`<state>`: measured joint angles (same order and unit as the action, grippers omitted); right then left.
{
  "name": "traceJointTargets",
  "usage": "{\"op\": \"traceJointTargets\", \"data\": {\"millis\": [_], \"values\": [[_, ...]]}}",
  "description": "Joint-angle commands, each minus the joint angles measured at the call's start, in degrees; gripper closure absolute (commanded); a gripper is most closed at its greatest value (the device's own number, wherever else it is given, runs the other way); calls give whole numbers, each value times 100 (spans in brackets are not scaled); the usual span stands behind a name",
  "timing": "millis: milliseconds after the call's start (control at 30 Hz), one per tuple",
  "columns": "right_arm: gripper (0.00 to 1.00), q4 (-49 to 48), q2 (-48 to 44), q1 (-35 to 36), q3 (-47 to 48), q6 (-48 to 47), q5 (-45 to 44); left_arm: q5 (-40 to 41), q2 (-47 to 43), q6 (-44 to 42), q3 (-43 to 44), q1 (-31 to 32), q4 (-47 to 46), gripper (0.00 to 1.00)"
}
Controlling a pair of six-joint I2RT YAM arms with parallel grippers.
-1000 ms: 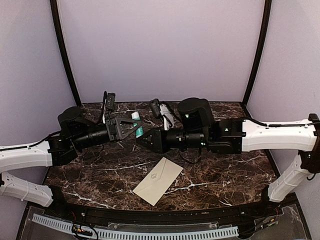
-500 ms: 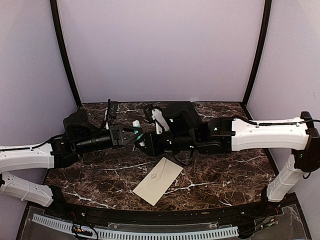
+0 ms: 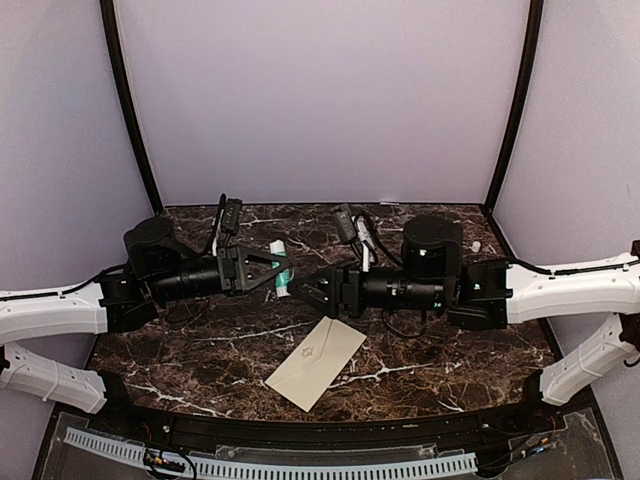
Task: Place the letter into the envelope and seal it
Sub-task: Screw the solid glue.
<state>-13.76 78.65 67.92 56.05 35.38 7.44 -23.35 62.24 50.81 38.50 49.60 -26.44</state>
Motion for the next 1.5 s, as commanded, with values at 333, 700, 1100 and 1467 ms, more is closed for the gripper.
{"op": "traceJointTargets", "data": {"millis": [333,700,1100,1467], "values": [[39,-2216,-916,37,-1628,654,656,-826,-304,24,-615,-29,-2286,100],[43,-2732,-210,196,-1126,458,1112,-1059,207,-110,-121,451,-2466,100],[63,-2940,-170,430,-1075,392,1217,-978,379,-103,-71,701,-2777,100],[81,-3043,-93,458,-1057,457,1179,-983,371,-117,-58,734,-2795,100]]}}
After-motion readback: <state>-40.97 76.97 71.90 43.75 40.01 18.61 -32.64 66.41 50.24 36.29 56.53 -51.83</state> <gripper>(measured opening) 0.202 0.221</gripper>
